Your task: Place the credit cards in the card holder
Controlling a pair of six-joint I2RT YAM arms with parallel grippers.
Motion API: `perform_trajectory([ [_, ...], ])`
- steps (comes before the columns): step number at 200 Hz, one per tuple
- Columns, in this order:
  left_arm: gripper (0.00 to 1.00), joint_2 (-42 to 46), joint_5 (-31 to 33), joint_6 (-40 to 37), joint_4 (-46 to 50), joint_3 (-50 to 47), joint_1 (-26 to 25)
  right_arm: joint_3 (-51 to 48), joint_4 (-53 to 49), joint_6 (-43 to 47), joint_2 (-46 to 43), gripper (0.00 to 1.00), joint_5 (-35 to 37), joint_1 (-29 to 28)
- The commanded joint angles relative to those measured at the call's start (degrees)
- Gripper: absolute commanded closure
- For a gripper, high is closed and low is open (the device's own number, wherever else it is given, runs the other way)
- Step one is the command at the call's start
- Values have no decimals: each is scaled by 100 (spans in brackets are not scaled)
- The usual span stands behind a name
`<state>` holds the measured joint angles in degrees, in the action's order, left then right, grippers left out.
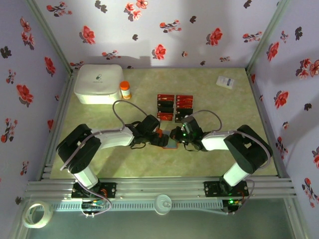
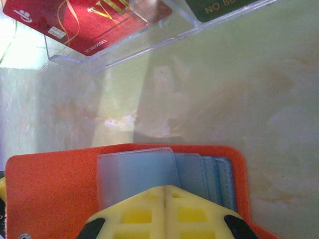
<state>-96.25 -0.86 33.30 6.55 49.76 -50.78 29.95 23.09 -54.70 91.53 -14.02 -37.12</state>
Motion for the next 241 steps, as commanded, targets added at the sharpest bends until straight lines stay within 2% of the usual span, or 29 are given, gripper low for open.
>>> perform_trajectory([
  [1, 0, -136, -177, 105, -400, -115, -8, -95, 58, -129, 64, 100, -83, -23],
  [30, 2, -294, -178, 73, -356, -120, -15, -95, 64, -155, 40, 100, -92, -30],
  [108, 25, -580, -180, 19, -224, -80, -9, -38, 72, -217, -16, 100, -134, -32],
  [146, 31, -623, -182, 19, -254, -122, -10, 52, -131, -160, -239, 98, -129, -14],
  [181, 29, -489, -177, 11, -246, -133, -10, 279, -747, 152, -569, 99, 43, -2],
  [241, 11, -167, -155, 94, -202, -28, 7, 616, -1477, 690, -554, 100, 215, 30],
])
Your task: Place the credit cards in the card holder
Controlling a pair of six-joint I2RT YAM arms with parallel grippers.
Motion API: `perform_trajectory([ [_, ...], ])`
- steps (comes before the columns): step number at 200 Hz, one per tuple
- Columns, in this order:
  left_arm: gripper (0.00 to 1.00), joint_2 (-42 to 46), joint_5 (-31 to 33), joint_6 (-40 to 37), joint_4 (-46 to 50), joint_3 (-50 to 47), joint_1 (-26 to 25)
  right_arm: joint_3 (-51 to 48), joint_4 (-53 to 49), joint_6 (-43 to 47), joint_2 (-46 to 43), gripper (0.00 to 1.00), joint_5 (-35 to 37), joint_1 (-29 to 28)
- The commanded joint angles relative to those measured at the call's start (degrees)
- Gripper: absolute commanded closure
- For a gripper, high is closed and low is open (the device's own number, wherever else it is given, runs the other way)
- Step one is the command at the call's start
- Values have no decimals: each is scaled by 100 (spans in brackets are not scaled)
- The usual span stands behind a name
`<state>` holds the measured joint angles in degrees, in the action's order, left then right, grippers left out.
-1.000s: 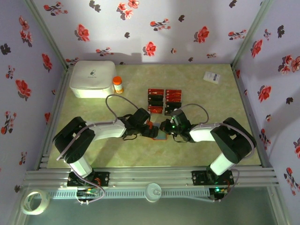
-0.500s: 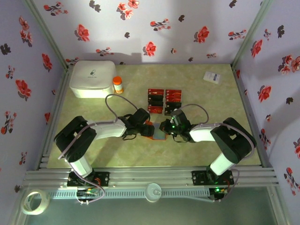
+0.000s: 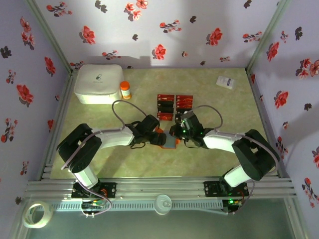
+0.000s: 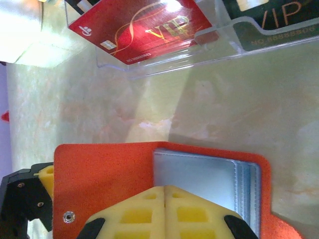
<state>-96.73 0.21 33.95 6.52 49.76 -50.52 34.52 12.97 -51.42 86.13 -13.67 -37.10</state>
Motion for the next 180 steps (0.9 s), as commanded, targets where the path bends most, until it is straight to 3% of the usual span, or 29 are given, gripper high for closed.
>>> perform_trajectory([
  [1, 11, -119, -260, 30, -198, -23, -19, 164, -468, 366, -11, 100, 185, 28],
  [72, 5, -175, -327, 61, -273, 34, -27, 177, -422, 510, 454, 100, 64, 58],
  [180, 2, -360, -378, -2, -320, 8, -19, -1, 822, -269, 1040, 100, -508, 20],
])
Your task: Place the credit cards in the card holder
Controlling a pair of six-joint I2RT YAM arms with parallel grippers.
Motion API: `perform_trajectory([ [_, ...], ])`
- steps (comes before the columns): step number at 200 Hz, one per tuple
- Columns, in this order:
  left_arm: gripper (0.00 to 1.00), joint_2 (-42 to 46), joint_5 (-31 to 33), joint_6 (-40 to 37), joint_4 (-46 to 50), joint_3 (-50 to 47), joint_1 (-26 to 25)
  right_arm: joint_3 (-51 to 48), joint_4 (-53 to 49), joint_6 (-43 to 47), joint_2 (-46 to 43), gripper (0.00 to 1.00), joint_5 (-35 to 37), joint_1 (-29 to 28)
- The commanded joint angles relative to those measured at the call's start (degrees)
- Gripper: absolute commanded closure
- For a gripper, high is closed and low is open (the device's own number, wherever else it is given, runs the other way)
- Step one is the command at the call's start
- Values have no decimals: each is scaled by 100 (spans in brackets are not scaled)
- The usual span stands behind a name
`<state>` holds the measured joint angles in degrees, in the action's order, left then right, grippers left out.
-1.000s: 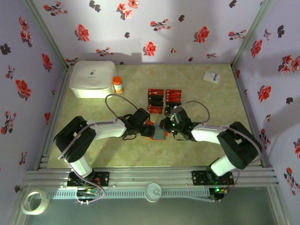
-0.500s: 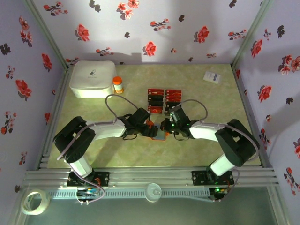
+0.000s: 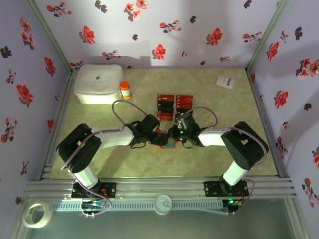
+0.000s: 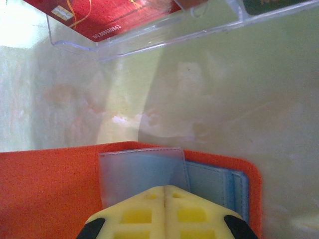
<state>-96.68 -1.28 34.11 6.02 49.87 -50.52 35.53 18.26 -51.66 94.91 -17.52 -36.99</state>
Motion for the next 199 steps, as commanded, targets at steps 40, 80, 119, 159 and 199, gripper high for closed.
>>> perform_trajectory([
  [40, 15, -493, -218, -115, -325, -145, -21, -172, 512, -389, 223, 100, -159, -1],
  [80, 34, -562, -224, -69, -467, -319, -19, -111, 410, -398, 76, 100, -178, 10],
  [119, 45, -557, -250, -11, -571, -407, -19, 6, -41, -243, -377, 90, -22, 31],
  [159, 48, -536, -282, 42, -655, -458, -19, -34, -306, -193, -634, 74, 179, 34],
  [199, 48, -505, -303, 60, -701, -486, -23, -116, -46, -341, -394, 68, 110, 26],
])
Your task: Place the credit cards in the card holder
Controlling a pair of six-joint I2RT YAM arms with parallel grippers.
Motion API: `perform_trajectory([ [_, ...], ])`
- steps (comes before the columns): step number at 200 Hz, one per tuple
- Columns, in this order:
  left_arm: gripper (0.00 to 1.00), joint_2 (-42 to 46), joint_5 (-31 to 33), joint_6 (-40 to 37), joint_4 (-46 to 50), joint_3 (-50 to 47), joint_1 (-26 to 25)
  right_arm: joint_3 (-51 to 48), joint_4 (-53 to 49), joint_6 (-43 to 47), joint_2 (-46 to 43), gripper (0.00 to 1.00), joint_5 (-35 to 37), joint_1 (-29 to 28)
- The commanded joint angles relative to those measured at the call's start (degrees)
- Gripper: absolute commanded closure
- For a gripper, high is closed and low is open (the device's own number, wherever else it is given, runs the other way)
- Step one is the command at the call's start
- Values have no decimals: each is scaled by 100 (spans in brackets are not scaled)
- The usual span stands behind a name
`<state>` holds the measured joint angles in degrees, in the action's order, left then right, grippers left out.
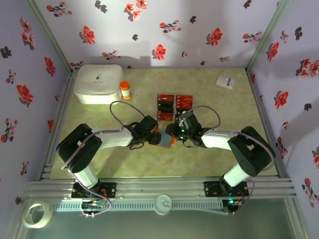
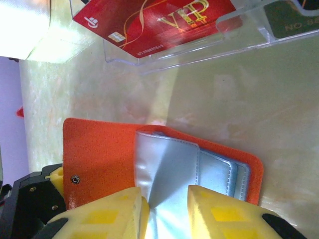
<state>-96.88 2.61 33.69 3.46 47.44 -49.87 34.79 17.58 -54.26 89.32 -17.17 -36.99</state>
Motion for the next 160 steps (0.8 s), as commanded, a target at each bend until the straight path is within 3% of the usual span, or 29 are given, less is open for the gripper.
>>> perform_trajectory([
  [1, 48, -483, -692, 102, -444, -244, -91, -46, 37, -87, 170, 68, 74, 26],
  [86, 48, -463, -713, 144, -538, -288, -85, -38, 585, -283, 816, 64, -191, 17],
  [160, 47, -437, -713, 140, -557, -301, -85, 321, 99, 39, 689, 67, -330, 18],
])
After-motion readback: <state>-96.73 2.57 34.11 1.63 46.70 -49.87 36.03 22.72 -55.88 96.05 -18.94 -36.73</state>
